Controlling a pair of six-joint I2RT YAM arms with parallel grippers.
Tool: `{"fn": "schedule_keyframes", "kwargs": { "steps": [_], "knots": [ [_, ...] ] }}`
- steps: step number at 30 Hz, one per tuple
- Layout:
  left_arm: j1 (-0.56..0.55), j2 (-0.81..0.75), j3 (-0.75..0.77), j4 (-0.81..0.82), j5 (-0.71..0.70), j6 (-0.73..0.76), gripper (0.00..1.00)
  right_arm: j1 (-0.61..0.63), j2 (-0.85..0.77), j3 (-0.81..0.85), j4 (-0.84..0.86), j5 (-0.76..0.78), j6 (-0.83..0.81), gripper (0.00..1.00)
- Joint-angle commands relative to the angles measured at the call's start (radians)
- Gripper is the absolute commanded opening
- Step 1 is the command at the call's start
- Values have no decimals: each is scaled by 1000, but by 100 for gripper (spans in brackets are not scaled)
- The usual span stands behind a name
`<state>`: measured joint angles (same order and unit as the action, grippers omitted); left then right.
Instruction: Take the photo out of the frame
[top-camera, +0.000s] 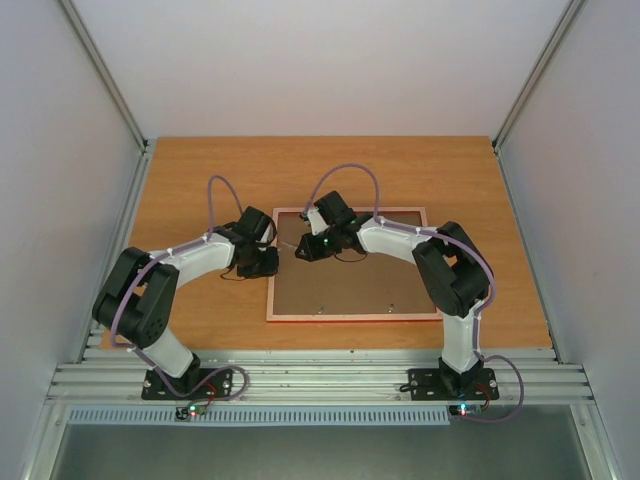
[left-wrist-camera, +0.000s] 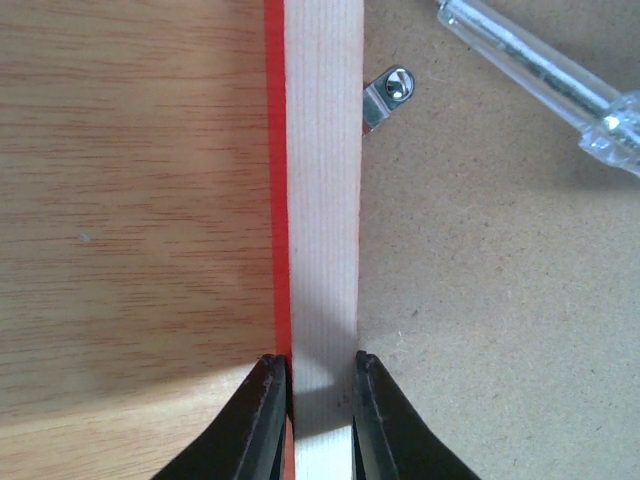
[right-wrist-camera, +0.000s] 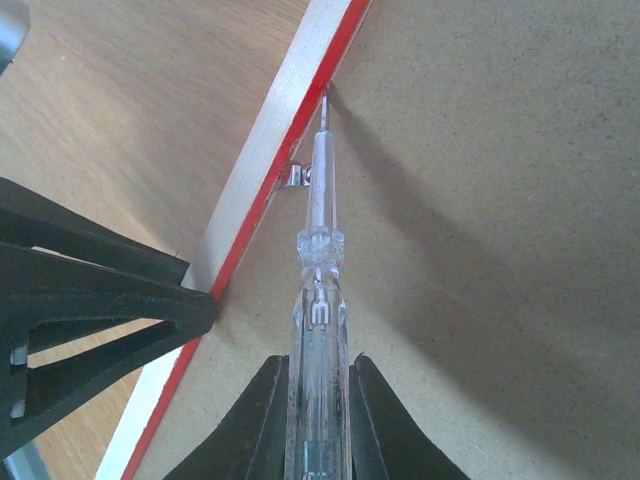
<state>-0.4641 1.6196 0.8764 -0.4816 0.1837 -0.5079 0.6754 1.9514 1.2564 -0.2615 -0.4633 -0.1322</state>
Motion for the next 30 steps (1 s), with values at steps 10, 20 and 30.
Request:
{"fn": "schedule_keyframes", "kwargs": {
  "steps": [10,20,30],
  "knots": [
    [-4,21,-15,6,6,3,15,44,-25,-7,-139,0,-46,1],
    [-4,29,-7,-3,-7,5,15,48,-61,-31,-166,-7,-64,1],
    [-4,34,-5,-15,-25,8,15,50,-74,-39,-200,12,-83,1]
  ]
}}
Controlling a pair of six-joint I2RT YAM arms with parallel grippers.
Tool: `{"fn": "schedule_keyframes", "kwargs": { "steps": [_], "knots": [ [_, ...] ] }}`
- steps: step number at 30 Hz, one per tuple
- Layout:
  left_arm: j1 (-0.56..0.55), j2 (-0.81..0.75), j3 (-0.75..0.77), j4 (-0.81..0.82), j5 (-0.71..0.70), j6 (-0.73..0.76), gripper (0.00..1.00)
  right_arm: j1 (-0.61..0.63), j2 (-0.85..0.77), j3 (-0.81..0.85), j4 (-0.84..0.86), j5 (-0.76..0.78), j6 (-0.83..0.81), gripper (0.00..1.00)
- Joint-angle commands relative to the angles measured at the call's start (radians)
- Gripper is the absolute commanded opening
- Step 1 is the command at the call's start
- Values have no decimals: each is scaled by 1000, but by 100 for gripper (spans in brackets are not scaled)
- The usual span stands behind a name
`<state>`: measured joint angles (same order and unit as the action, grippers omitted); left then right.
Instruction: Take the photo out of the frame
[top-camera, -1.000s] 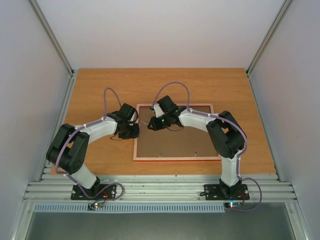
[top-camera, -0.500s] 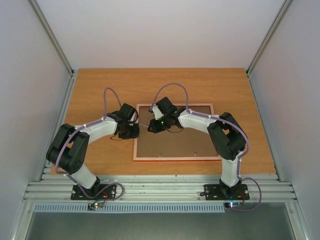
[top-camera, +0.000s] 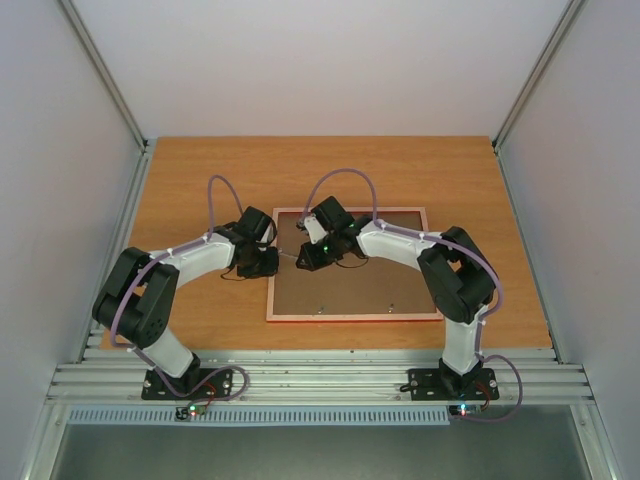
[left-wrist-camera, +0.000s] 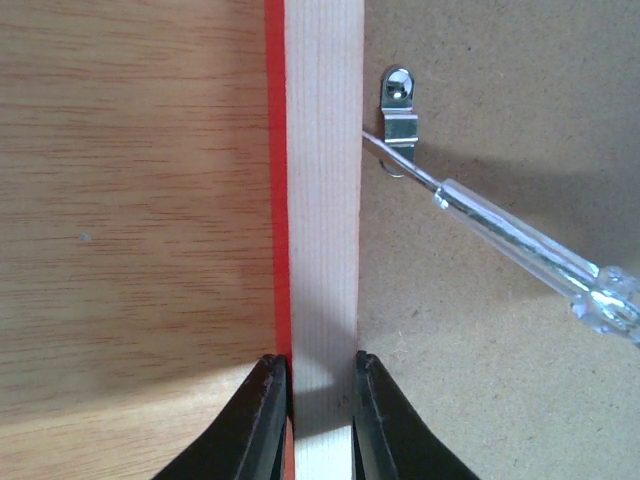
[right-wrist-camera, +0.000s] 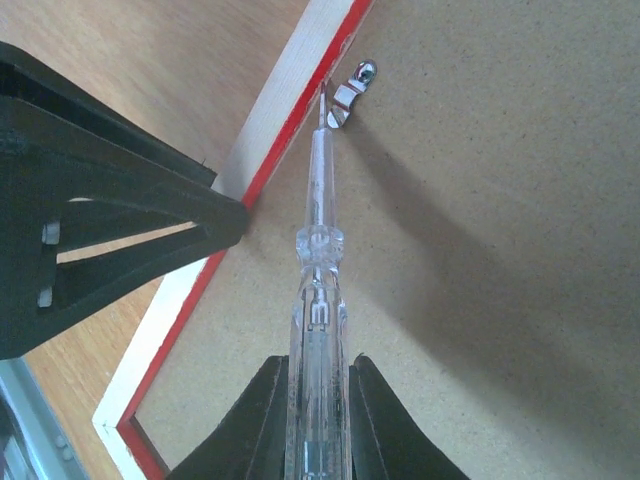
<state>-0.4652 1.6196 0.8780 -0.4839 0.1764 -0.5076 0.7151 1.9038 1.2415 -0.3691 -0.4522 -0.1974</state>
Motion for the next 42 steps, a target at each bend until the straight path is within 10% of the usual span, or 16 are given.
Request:
{"fn": "schedule_keyframes", "kwargs": {
  "steps": [1,24,42],
  "knots": [
    [-3,34,-7,-13,-19,8,15,10,-31,-28,-94,9,-20,1],
    [-3,-15,-14,-42,-35,-19,17,-8,-208,-174,-18,109,-26,1],
    [10,96,303,-168,-132,17,59,-49,-439,-469,221,444,44,1]
  ]
}}
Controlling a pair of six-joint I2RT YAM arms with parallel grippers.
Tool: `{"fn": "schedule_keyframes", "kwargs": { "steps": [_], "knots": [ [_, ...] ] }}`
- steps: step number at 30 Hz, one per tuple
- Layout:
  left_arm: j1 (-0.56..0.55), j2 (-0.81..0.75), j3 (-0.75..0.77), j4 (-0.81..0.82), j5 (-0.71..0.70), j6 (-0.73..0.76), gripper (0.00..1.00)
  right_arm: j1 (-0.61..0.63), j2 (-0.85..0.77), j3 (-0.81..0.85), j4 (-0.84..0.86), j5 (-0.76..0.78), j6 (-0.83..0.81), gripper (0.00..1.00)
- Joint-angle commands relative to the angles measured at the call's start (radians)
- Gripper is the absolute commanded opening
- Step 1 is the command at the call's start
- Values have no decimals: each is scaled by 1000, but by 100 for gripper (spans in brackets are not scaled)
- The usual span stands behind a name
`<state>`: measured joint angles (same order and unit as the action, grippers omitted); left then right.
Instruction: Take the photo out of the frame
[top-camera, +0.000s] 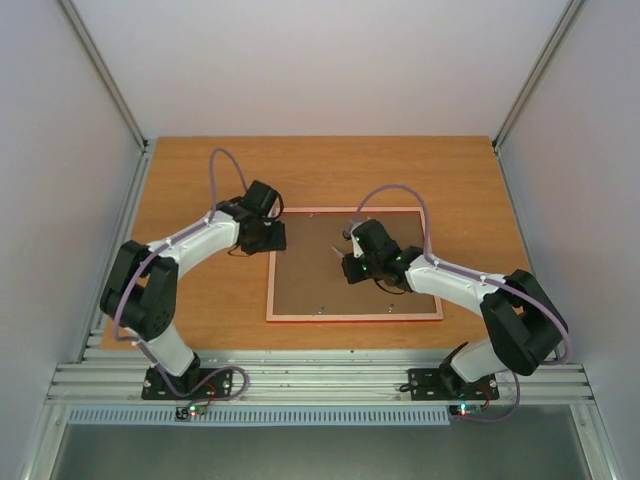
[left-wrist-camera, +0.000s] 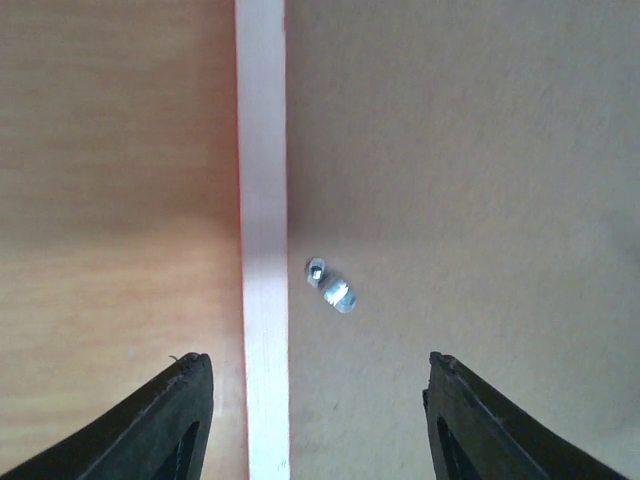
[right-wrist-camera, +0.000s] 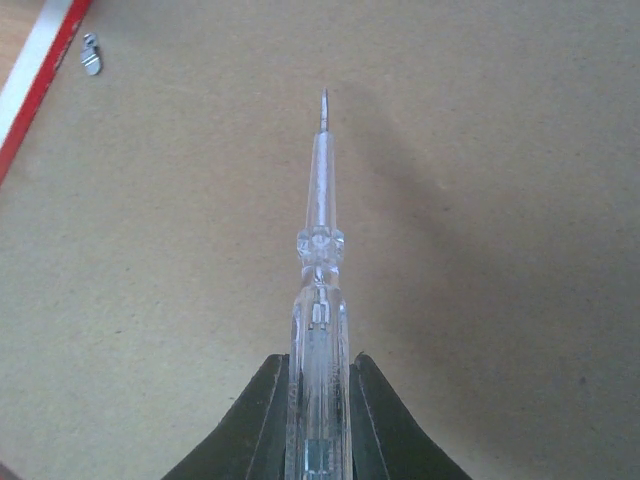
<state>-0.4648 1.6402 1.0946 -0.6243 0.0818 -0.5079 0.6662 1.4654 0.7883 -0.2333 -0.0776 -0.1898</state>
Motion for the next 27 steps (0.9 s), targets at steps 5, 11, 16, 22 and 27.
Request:
{"fn": "schedule_keyframes", "kwargs": {
  "steps": [5,11,16,22,27],
  "knots": [
    [22,171,201,-52,-73,38,60,-1,-16,-39,119,75,51,1],
    [54,280,299,-74,-113,57,59,-1,-39,-46,118,108,49,1],
    [72,348,360,-92,-108,68,55,-1,-39,-48,120,105,48,1],
    [72,385,384,-85,-85,75,45,0,-39,-46,118,111,46,1],
    [72,410,395,-84,-58,72,36,-1,-33,-44,116,103,44,1]
  ]
}}
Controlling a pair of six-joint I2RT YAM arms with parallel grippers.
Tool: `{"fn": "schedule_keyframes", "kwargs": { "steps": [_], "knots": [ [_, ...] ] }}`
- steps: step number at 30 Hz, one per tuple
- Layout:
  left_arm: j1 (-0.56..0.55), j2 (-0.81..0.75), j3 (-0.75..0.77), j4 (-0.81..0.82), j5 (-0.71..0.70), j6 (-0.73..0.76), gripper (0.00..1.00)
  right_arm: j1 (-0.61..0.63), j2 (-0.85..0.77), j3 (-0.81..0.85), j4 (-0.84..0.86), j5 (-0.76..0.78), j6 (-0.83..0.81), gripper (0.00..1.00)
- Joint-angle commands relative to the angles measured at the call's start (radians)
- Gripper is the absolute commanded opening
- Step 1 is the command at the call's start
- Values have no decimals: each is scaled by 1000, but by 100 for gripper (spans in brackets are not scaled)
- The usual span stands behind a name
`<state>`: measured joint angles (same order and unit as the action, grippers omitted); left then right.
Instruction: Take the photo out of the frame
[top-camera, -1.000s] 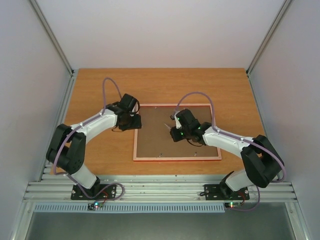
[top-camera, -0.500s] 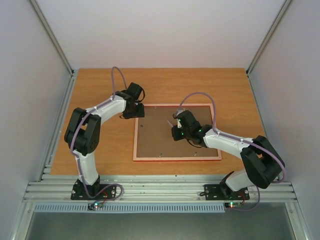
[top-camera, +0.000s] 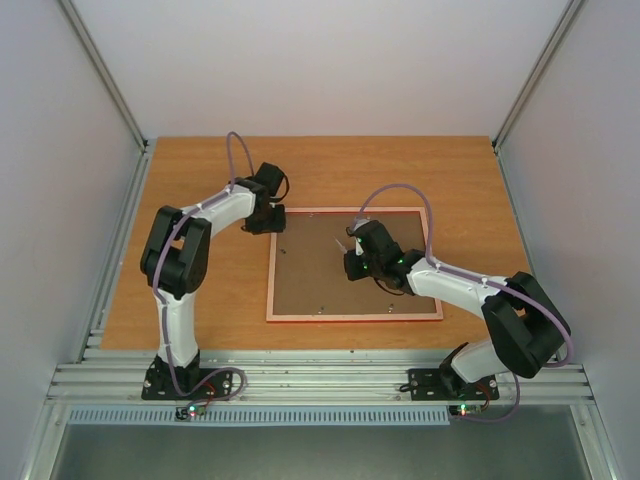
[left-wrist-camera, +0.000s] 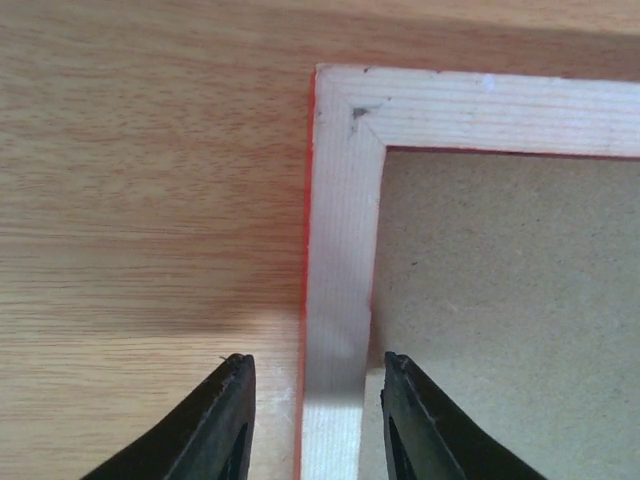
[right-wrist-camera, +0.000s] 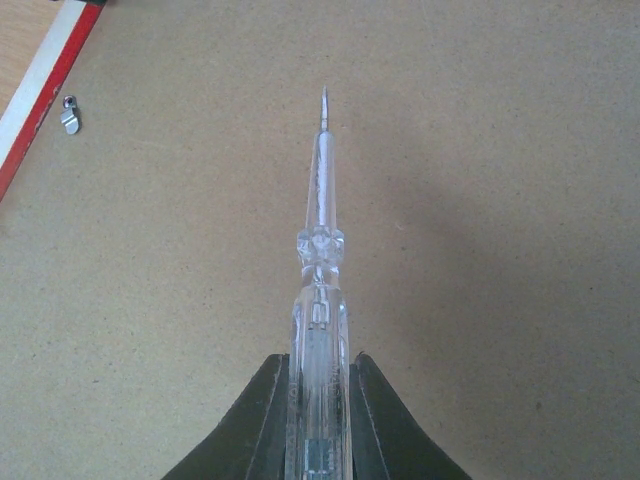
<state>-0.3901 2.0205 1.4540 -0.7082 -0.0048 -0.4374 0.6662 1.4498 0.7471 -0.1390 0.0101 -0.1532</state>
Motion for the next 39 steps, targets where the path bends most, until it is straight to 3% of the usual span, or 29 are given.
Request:
{"fn": "schedule_keyframes", "kwargs": {
  "steps": [1,9,21,39],
  "knots": [
    [-4,32,35,2,30,1,35,-1,-16,-1,21,14,7,1],
    [-3,31,27,13,49,-10,29,-1,-16,3,16,5,7,1],
    [8,-9,-30,40,33,-53,12,-2,-17,3,15,5,6,1],
    [140,-298,-509,334,169,-475,6,-2,-14,7,12,1,6,1]
  ]
}}
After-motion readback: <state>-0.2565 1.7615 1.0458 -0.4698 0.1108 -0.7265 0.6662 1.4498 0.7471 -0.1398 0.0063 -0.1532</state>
